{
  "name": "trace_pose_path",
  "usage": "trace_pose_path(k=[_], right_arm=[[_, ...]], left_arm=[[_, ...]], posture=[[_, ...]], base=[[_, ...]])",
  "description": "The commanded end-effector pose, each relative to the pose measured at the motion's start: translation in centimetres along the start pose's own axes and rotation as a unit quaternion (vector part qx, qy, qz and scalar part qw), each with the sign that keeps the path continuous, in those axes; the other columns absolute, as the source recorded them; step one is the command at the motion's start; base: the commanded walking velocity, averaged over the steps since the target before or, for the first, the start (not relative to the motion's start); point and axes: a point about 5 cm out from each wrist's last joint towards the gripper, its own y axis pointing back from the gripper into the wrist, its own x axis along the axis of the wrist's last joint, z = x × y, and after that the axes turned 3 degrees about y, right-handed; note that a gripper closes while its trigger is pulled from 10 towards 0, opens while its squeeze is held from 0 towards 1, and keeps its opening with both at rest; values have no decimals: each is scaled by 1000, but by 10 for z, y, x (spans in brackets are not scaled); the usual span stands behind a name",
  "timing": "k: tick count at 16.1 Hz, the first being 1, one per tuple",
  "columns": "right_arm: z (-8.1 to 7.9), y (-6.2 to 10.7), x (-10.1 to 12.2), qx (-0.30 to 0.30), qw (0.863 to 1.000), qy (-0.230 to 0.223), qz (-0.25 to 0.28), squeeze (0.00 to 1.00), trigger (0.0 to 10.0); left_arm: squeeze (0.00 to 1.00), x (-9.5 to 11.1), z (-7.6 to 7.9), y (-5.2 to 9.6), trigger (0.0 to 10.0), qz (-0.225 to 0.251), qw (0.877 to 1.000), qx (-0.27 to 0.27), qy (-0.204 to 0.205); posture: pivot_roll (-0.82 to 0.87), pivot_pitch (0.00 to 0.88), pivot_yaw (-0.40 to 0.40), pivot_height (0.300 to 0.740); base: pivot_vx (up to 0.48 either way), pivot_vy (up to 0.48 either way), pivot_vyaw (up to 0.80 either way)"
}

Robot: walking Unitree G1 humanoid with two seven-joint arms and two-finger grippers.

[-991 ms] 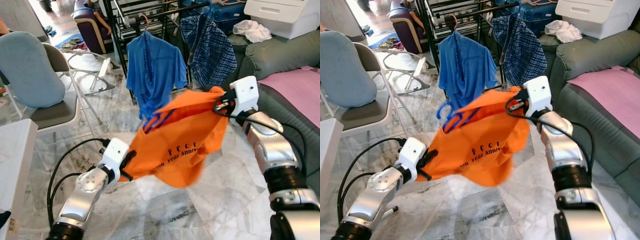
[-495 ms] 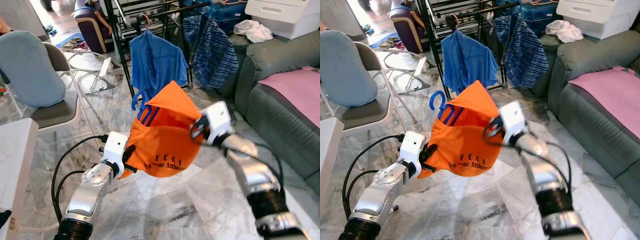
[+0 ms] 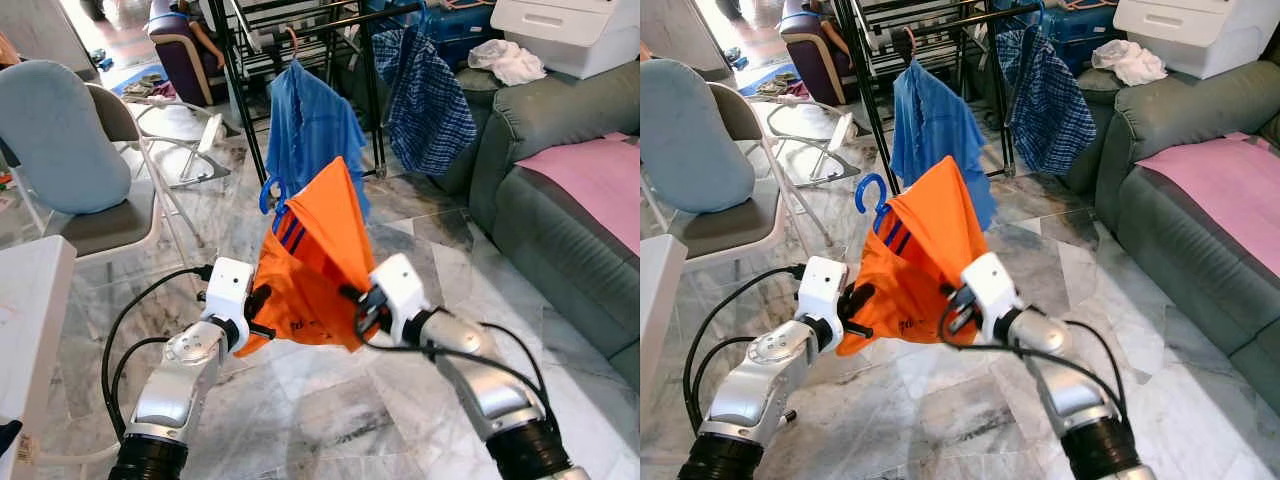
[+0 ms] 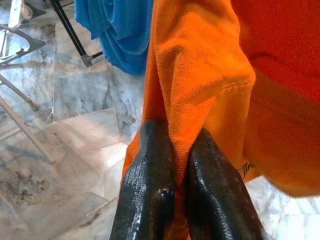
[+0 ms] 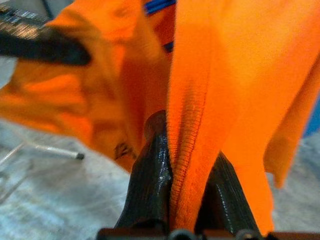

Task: Hang hanger

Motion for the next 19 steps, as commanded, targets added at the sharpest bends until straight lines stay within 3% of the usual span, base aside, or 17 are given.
trace_pose_path(k=[1,2,3,4,10,14,19], right_arm=[[-8,1,-1,25,1000,4,-8,0,980],[-9,2,-3,35,999,16,-15,0,6078],[-7,4,-4,32,999,25,-19,271,10000],[-3,6,-3,28,999,32,-15,1000,10000],[11,26,6,49,990,133,-8,1000,10000],[14,37,14,81,985,149,4,1000,10000],[29,48,32,86,981,172,26,1000,10000]], left_arm=[[0,16,-8,2,0,29,999,16,0],[0,17,-8,2,0,31,999,15,-2],[0,19,-9,2,0,36,999,10,-16],[0,21,-10,3,0,41,999,8,-32],[0,24,-22,5,0,42,997,14,-66],[0,22,-29,4,0,38,996,14,-75],[0,26,-29,12,0,45,987,-68,-136]], posture=[[-82,70,99,740],[-82,66,98,740],[-82,66,98,740],[-81,65,96,740],[-90,72,96,740],[-95,74,99,740],[-97,77,102,740]], base=[[0,0,0],[0,0,0],[0,0,0],[0,0,0],[0,0,0],[0,0,0],[0,0,0]])
